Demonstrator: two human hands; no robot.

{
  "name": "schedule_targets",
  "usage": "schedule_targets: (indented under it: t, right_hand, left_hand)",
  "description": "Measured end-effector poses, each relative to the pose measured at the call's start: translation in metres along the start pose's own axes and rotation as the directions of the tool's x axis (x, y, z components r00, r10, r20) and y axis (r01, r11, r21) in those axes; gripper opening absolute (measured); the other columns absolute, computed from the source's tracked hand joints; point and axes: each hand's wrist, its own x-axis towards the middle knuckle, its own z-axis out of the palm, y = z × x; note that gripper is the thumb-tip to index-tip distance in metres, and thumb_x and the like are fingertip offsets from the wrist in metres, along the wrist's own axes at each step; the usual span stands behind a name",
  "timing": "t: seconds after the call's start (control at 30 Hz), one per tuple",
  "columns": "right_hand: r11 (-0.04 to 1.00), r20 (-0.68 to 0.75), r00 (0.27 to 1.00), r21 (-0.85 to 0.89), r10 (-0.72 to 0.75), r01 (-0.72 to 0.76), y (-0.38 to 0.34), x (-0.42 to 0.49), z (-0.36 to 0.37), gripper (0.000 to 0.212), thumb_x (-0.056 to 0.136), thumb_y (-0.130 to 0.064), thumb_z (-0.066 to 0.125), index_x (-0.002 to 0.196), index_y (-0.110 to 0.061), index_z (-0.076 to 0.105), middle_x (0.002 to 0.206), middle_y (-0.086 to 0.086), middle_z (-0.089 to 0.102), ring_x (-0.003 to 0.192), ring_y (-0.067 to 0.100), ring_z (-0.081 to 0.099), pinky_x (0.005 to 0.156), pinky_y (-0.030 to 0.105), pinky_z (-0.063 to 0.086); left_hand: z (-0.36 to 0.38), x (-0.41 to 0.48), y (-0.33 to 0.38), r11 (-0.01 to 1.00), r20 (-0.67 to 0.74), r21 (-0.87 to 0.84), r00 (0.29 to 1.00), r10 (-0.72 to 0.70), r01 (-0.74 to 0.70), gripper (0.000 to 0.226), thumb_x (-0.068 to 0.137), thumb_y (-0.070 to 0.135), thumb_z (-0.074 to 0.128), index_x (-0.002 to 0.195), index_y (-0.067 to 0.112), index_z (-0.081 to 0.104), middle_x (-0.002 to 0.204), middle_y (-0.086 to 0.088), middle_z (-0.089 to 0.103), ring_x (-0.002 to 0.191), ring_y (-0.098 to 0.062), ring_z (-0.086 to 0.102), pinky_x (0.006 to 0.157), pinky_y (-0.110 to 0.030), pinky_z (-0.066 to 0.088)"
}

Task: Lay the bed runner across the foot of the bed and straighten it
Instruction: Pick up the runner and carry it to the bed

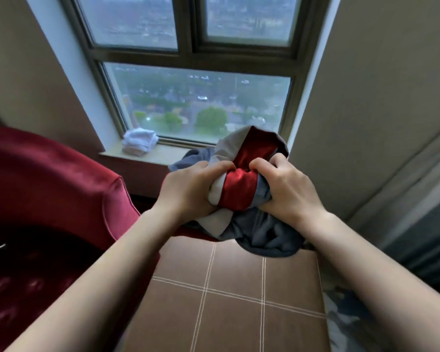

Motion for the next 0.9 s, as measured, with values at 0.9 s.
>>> schedule_targets:
  t: [0.9]
  right_hand:
    - [0.772,-0.198,0.774,0.107,-0.601,0.626,-0.192,0.05,-0.153,0.055,0.068,-0.029,0.072,0.118,-0.03,0.049,0.1,0.007,0.044,0.068,0.027,0.046,0.054,0.032,0.044]
  left_hand:
    - [-0.256,-0.134,0.048,0.862,-0.396,0.206,0.845,-0.359,0.463,0.072,0.062,0.046,0.077,0.128,0.043,0.048,0.12,0.007,0.062,0.107,-0.019,0.061,0.083,-0.041,0.052]
